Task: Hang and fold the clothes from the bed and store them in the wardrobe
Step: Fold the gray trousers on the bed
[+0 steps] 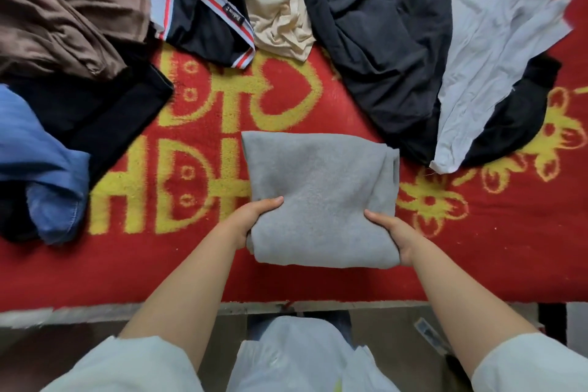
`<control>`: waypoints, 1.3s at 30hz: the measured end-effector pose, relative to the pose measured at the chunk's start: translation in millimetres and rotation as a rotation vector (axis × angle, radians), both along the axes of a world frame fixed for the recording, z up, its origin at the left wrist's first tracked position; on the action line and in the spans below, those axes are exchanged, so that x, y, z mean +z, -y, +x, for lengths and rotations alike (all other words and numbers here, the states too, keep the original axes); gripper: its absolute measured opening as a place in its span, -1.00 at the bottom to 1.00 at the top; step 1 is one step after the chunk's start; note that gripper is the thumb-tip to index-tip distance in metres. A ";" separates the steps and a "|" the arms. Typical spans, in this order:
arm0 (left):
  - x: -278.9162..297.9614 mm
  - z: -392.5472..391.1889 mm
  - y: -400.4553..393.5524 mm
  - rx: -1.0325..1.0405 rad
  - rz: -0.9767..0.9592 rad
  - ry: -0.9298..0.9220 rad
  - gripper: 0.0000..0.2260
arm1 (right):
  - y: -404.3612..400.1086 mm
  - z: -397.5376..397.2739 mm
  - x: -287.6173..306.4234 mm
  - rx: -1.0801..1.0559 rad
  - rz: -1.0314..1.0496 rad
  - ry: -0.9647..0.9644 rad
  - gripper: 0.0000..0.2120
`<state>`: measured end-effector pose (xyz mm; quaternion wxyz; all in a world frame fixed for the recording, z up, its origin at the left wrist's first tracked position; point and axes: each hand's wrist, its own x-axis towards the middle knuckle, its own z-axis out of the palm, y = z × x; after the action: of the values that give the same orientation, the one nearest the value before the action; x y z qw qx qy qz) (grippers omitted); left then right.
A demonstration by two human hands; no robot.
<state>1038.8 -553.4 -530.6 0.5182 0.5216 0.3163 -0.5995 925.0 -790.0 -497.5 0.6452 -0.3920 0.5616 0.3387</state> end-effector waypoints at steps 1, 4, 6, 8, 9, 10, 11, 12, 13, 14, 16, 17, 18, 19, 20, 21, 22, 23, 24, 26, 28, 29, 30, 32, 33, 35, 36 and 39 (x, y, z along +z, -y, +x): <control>5.6 -5.5 -4.1 0.002 0.018 0.004 -0.88 | -3.5 -3.7 5.0 0.006 0.009 0.010 -0.64; 36.5 -19.6 -18.9 0.042 0.061 0.025 -0.89 | -14.7 -4.3 29.6 0.018 0.030 0.100 -0.65; 58.8 -24.8 -28.6 0.094 0.106 0.086 -0.90 | -21.2 3.9 46.5 0.075 0.010 0.148 -0.68; 88.5 -33.7 -38.3 0.172 0.171 0.196 -0.87 | -27.6 14.3 70.5 0.163 -0.001 0.209 -0.75; 107.2 -41.7 -43.3 0.220 0.208 0.264 -0.84 | -30.2 19.6 85.8 0.219 -0.009 0.250 -0.82; 120.6 -45.5 -47.0 0.262 0.243 0.320 -0.83 | -32.8 26.6 96.1 0.270 -0.031 0.284 -0.87; 133.3 -50.9 -51.1 0.304 0.271 0.370 -0.81 | -36.2 33.5 108.3 0.329 -0.047 0.326 -0.87; 147.3 -57.7 -55.6 0.346 0.310 0.417 -0.80 | -39.9 39.0 120.8 0.389 -0.063 0.368 -0.86; 163.2 -67.0 -62.0 0.379 0.347 0.468 -0.78 | -46.0 42.2 134.1 0.448 -0.074 0.415 -0.84; 182.5 -77.2 -70.9 0.421 0.384 0.525 -0.77 | -55.8 47.6 150.0 0.515 -0.095 0.472 -0.82; 205.7 -93.6 -83.6 0.481 0.447 0.599 -0.71 | -72.6 55.3 172.4 0.601 -0.151 0.559 -0.80; 225.8 -110.9 -98.4 0.553 0.499 0.642 -0.67 | -91.8 55.4 188.5 0.673 -0.153 0.614 -0.78; 237.1 -122.5 -108.1 0.598 0.540 0.671 -0.62 | -106.6 56.4 199.7 0.732 -0.168 0.655 -0.76; 252.9 -136.5 -117.6 0.638 0.593 0.685 -0.55 | -124.4 57.4 210.9 0.794 -0.197 0.705 -0.74; 263.4 -149.1 -126.3 0.667 0.640 0.704 -0.48 | -140.1 56.0 220.3 0.845 -0.227 0.740 -0.72; 280.6 -169.5 -141.7 0.736 0.684 0.732 -0.44 | -165.9 51.6 234.0 0.915 -0.253 0.789 -0.72; 290.4 -183.2 -152.0 0.789 0.712 0.756 -0.46 | -185.7 46.7 244.2 0.976 -0.293 0.838 -0.76; 303.2 -199.1 -161.5 0.831 0.758 0.770 -0.52 | -207.1 39.0 258.3 1.058 -0.352 0.908 -0.82; 311.4 -213.3 -169.2 0.871 0.822 0.787 -0.59 | -225.1 28.8 269.4 1.133 -0.423 0.973 -0.84; 333.0 -258.6 -189.7 0.949 0.969 0.823 -0.61 | -272.0 -7.1 296.0 1.263 -0.505 1.156 -0.82; 346.1 -293.2 -200.4 0.928 1.131 0.840 -0.53 | -302.0 -38.8 312.2 1.317 -0.573 1.327 -0.76; 353.5 -319.4 -207.9 0.930 1.219 0.849 -0.49 | -319.9 -61.3 320.1 1.327 -0.562 1.432 -0.70; 358.2 -339.5 -212.6 0.929 1.295 0.863 -0.45 | -331.7 -80.3 327.1 1.327 -0.547 1.504 -0.62; 374.7 -396.2 -228.9 0.971 1.423 0.897 -0.37 | -365.0 -129.9 342.6 1.366 -0.470 1.648 -0.47; 381.7 -416.4 -234.2 0.966 1.470 0.902 -0.35 | -374.7 -148.1 348.7 1.393 -0.457 1.699 -0.42; 397.0 -474.0 -249.6 0.974 1.579 0.864 -0.37 | -400.3 -199.1 362.4 1.468 -0.398 1.818 -0.41; 404.3 -503.5 -258.4 0.984 1.612 0.845 -0.37 | -413.5 -224.8 369.3 1.487 -0.369 1.875 -0.43; 422.1 -576.3 -279.4 0.980 1.730 0.809 -0.40 | -446.1 -289.8 389.1 1.535 -0.303 2.009 -0.46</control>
<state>462.5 -274.0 -108.5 0.2231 0.6877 0.6130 0.3186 635.2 -343.9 -108.5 0.3730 -0.7674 -0.5093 0.1118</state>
